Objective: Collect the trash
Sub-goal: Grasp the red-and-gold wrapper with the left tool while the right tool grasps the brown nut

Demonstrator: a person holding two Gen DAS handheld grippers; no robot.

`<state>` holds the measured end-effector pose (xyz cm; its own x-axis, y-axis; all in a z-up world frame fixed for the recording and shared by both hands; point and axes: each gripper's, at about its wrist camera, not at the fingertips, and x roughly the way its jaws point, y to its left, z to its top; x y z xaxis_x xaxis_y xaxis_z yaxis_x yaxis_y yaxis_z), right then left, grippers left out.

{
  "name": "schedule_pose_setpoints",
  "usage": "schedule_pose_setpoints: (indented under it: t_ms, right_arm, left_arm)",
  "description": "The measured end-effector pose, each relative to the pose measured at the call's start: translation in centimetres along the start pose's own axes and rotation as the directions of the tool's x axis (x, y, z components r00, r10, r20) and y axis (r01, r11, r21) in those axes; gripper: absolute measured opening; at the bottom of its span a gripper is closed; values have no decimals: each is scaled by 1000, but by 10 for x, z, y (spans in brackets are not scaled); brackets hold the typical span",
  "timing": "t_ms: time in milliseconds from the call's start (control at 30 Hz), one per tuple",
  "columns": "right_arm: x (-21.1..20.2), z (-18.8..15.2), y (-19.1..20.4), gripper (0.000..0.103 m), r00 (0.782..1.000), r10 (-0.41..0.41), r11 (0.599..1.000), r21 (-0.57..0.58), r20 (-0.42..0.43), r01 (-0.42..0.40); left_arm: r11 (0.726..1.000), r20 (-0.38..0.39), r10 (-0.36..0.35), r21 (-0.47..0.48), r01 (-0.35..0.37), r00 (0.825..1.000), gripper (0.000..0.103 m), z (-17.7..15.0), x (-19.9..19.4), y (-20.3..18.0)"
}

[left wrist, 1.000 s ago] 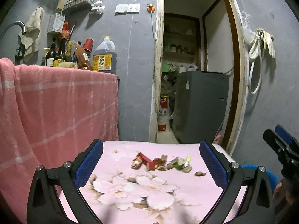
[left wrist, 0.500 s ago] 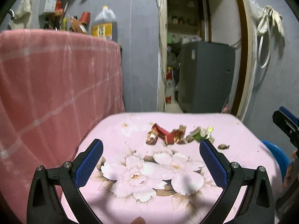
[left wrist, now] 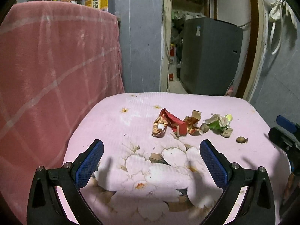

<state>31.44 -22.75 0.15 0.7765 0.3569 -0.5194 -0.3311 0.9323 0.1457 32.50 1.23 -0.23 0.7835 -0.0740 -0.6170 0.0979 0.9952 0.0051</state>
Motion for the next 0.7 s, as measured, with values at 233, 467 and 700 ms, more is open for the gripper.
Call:
schedule_pose_setpoints:
  t_ms: [233,467,700]
  right_arm:
    - [28,-4,0,76,991,25,1000,10,-132,-24]
    - [44,-6,1,62,973,35,999,19,-227,-32]
    - [53,-8,2,45,960,37,999,12,-276,-35]
  left_arm:
    - [1000,-33,-13,25,14,999,87,8,19,-2]
    - [997,-98,-56,51,61,994,66,16,40,-3]
    - [995,-134,-79,53,87,988,52,21,50,-2]
